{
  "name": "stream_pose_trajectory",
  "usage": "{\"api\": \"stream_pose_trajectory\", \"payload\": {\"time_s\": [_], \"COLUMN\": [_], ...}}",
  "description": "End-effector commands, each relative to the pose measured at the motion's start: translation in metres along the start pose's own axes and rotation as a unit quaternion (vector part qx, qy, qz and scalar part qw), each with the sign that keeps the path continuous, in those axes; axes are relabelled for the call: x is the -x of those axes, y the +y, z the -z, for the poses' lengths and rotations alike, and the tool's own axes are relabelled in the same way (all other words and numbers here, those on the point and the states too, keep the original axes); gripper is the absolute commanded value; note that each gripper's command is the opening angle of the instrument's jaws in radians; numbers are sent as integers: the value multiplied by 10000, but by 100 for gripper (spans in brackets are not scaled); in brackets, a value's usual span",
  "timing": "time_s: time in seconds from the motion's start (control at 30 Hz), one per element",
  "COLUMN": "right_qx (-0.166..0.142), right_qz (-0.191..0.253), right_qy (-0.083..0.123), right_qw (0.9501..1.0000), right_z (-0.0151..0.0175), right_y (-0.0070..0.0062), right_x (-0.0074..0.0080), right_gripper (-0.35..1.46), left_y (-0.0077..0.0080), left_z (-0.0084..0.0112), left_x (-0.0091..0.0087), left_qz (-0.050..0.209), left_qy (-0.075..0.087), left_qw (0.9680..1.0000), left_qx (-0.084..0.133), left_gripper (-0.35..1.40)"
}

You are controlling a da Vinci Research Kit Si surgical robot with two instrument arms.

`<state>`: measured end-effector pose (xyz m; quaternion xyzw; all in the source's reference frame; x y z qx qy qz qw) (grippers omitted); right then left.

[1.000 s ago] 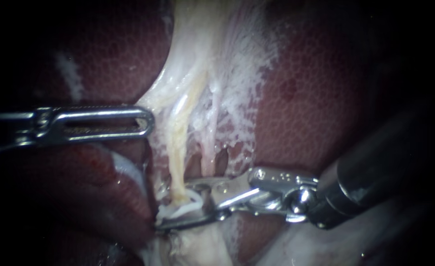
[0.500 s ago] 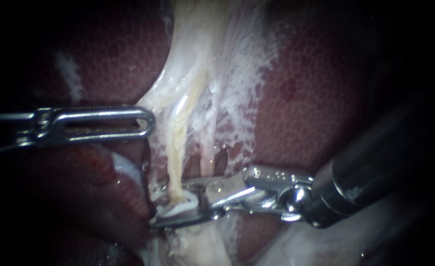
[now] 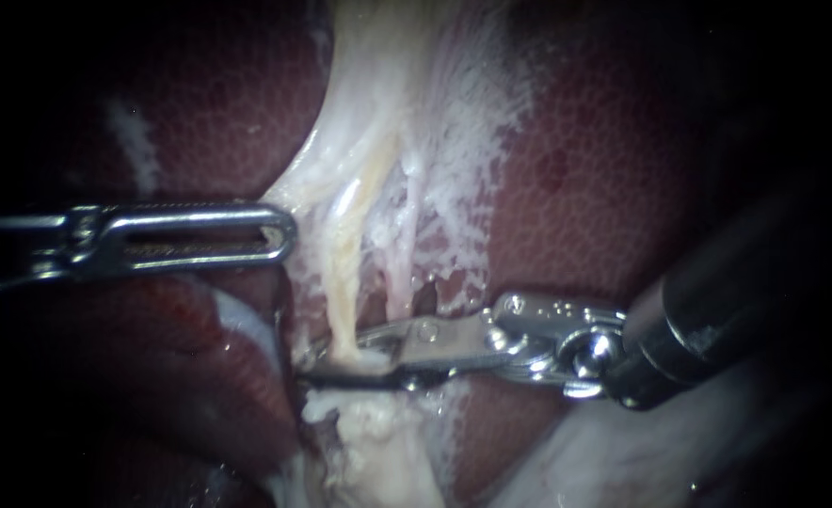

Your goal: Clipping second clip left tube

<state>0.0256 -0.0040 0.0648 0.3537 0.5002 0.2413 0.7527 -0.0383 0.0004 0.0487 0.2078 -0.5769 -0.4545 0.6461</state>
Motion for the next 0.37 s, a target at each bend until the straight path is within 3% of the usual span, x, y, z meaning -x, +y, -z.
{"api": "stream_pose_trajectory", "payload": {"time_s": [0.03, 0.37], "right_qx": [-1, -14], "right_qz": [3, 19], "right_qy": [1, -7], "right_qw": [10000, 10000], "right_z": [-1, -3], "right_y": [-1, -1], "right_x": [1, 5], "right_gripper": [-35, -35], "left_y": [0, 0], "left_z": [0, -2], "left_x": [0, 0], "left_qz": [-1, -2], "left_qy": [-1, -3], "left_qw": [10000, 10000], "left_qx": [0, 5], "left_gripper": [-35, -35]}}
